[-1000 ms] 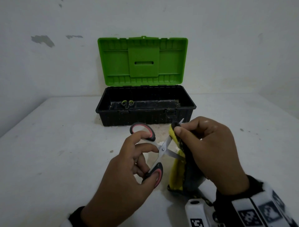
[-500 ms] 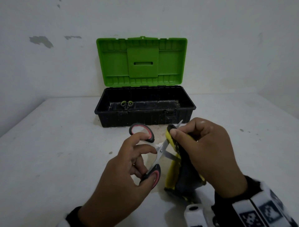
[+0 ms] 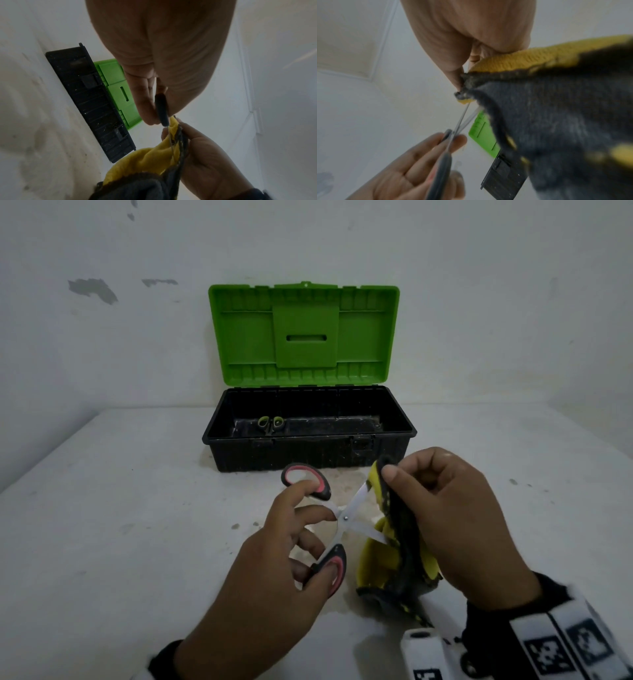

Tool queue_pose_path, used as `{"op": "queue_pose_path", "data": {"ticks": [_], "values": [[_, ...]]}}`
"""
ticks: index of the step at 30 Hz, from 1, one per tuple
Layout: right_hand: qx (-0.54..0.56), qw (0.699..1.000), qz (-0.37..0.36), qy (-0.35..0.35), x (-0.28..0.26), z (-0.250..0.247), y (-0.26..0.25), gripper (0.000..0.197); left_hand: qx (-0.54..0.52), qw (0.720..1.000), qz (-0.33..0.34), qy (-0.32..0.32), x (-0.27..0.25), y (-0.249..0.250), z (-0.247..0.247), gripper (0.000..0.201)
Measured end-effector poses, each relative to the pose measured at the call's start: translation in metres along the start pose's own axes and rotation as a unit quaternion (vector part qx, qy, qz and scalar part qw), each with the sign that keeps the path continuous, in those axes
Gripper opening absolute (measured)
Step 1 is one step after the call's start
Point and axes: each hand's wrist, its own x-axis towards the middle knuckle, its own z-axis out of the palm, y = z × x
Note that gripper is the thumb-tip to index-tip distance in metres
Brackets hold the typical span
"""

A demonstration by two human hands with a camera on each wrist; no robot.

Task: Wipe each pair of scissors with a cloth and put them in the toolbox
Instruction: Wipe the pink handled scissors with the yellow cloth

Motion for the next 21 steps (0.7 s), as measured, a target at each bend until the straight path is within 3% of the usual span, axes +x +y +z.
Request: {"op": "queue_pose_path", "data": {"ticks": [4, 7, 10, 12, 15, 18, 21], "values": [[-0.039, 0.998, -0.03, 0.025, -0.009, 0.008, -0.001, 0.01, -0.011, 0.999, -0.004, -0.031, -0.001, 0.005, 0.001, 0.084], [-0.038, 0.997, -0.051, 0.05, -0.015, 0.013, -0.002, 0.011, -0.089, 0.994, -0.021, -0.053, -0.002, 0.008, -0.002, 0.079], [-0.025, 0.995, -0.073, 0.061, -0.019, 0.017, -0.004, 0.013, -0.187, 0.98, -0.054, 0.036, 0.002, 0.009, 0.003, 0.052], [-0.019, 0.994, -0.091, 0.056, -0.024, 0.022, -0.005, 0.015, -0.194, 0.972, -0.069, 0.113, 0.004, 0.011, 0.015, 0.035], [-0.02, 0.992, -0.119, 0.039, -0.034, 0.035, -0.007, 0.017, -0.205, 0.962, -0.071, 0.164, 0.006, 0.014, 0.033, 0.055], [-0.036, 0.988, -0.146, 0.046, -0.039, 0.038, -0.007, 0.017, -0.244, 0.954, -0.08, 0.156, 0.007, 0.014, 0.035, 0.082], [-0.048, 0.988, -0.143, 0.047, -0.038, 0.035, -0.003, 0.016, -0.244, 0.955, -0.093, 0.14, 0.009, 0.012, 0.032, 0.073]]}}
